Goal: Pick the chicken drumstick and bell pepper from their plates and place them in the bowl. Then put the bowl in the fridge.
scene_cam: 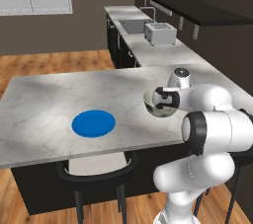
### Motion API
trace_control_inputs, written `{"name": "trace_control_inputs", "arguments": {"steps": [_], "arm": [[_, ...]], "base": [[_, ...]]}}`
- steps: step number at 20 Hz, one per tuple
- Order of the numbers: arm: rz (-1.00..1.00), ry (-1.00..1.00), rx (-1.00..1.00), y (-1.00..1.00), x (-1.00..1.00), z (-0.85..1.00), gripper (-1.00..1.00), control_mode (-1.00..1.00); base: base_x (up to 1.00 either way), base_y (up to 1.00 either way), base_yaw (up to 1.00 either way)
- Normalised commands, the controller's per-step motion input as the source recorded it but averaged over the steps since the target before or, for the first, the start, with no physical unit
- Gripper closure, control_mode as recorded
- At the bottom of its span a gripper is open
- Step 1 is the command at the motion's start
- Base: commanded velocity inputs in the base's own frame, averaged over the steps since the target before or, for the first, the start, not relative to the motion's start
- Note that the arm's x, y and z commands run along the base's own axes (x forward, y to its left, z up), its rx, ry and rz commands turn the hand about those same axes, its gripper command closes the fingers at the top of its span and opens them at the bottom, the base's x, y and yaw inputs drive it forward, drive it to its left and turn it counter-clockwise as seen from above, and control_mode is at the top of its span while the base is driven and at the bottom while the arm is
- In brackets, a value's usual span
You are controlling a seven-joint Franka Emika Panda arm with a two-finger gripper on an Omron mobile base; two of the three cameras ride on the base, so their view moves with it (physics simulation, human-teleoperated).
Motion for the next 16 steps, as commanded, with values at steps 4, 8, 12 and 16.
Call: {"name": "trace_control_inputs", "arguments": {"steps": [4,8,12,16], "arm": [[0.00,0.00,0.01,-0.09,0.01,0.00,-1.00,-1.00],[0.00,0.00,0.02,-0.09,0.00,0.03,-1.00,-1.00],[0.00,-0.02,0.05,-0.08,0.04,0.22,-1.00,-1.00],[0.00,0.00,0.06,-0.02,0.12,0.23,-1.00,-1.00]], "base": [[0.00,0.00,0.00],[0.00,0.00,0.00],[0.00,0.00,0.00],[0.00,0.00,0.00]]}}
